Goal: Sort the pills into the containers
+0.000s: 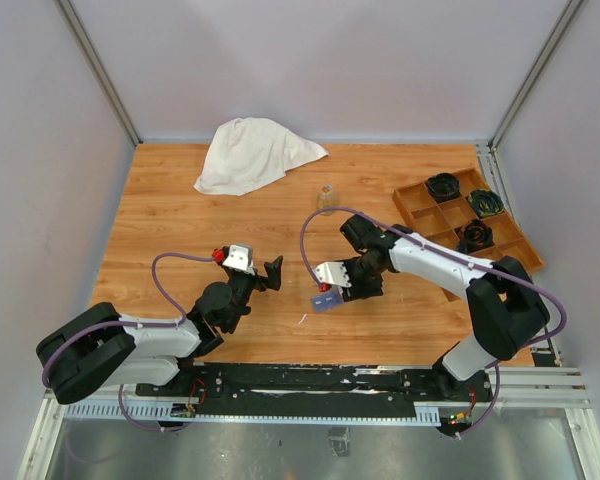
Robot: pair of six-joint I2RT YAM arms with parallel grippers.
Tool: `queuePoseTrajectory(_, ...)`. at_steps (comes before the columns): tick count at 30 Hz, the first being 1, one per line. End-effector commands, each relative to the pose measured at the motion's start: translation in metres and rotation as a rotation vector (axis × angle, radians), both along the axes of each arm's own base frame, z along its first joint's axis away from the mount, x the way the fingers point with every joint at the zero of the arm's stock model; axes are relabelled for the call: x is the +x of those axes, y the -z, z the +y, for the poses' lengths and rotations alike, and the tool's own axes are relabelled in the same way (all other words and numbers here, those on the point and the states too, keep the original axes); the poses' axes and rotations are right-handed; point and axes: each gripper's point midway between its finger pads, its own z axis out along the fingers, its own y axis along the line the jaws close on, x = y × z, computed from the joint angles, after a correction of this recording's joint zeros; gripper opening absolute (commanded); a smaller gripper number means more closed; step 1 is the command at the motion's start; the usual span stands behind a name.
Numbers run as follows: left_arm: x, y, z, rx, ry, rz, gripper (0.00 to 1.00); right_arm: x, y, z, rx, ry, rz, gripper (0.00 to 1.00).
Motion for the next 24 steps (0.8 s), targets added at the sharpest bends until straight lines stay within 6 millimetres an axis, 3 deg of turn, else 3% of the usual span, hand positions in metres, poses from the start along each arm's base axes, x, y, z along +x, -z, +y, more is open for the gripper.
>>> queuePoseTrajectory(1,0.0039,-0.0128,-0.0011,-0.040,-0.012,-0.026,0.99,-0.0015,-0.0064,0.0047,-0.020,-0.004,-0.001,0.01)
queuePoseTrajectory(24,0.0038,-0.0128,-0.0012,-0.039,-0.011,-0.026,0.99,-0.0021,-0.0090,0.0056,-0.059,0.000,-0.015,0.01)
